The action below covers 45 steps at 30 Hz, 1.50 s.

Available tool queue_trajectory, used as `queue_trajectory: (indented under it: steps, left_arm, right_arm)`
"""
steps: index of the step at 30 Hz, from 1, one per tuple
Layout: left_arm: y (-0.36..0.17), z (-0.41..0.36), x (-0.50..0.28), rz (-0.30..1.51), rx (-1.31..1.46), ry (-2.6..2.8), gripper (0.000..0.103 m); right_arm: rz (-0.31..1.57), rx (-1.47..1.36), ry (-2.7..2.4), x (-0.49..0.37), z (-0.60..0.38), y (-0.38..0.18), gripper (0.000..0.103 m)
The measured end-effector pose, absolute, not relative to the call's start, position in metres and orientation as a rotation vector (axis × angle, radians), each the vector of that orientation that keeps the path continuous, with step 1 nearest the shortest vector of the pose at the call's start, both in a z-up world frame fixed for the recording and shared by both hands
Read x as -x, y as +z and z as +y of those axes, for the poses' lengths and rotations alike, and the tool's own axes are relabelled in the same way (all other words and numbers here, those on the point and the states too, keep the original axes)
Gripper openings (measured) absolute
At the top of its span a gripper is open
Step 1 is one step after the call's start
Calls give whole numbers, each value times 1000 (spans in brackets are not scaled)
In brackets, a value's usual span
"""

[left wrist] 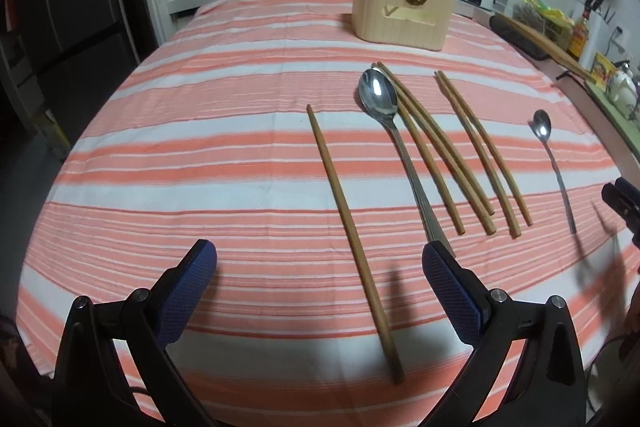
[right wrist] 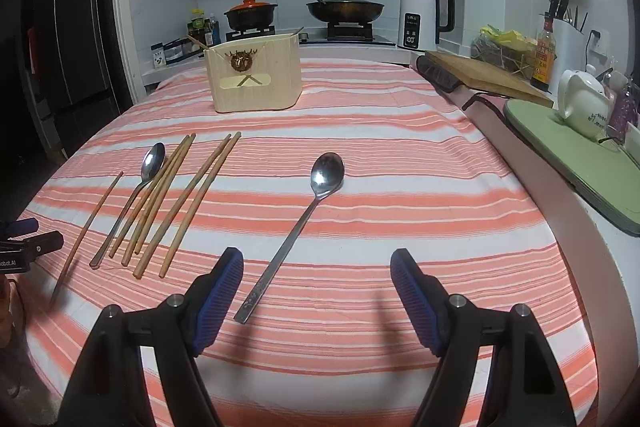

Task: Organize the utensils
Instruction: 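Move both tools back down toward the remaining chopsticks on the cloth, then close the left tool on a wooden chopstick while the right tool grasps another chopstick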

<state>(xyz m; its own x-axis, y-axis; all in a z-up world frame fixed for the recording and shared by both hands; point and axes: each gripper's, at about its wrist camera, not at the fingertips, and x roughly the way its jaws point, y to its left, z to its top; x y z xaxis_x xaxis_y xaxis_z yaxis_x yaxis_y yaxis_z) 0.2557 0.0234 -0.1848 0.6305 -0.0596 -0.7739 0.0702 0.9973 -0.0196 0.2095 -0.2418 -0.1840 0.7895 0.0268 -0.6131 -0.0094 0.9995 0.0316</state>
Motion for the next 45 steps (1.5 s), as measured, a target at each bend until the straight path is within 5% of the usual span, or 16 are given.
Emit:
queue_trajectory:
  steps: [26,34,40,44,45]
  left_arm:
    - [-212,27,-206,859,-7,-31,94]
    - [-213,19,-192,807,-8,-7,83]
    - [-211,6,-188,788,-50,-45,54]
    - [-209,-7,-190,779,-86,-77,9]
    - [-209,-8,-192,781,-92,-74,6]
  right_arm:
    - [799,138,297,-224,-151,-213,77]
    - [836,165,319,-233,-143,-216,53]
    - [844,182,325,-245,-136,-217,40]
    - [838,194,327,-249,-134,-217,25]
    - [838,193,323,-250,-134,-217,11]
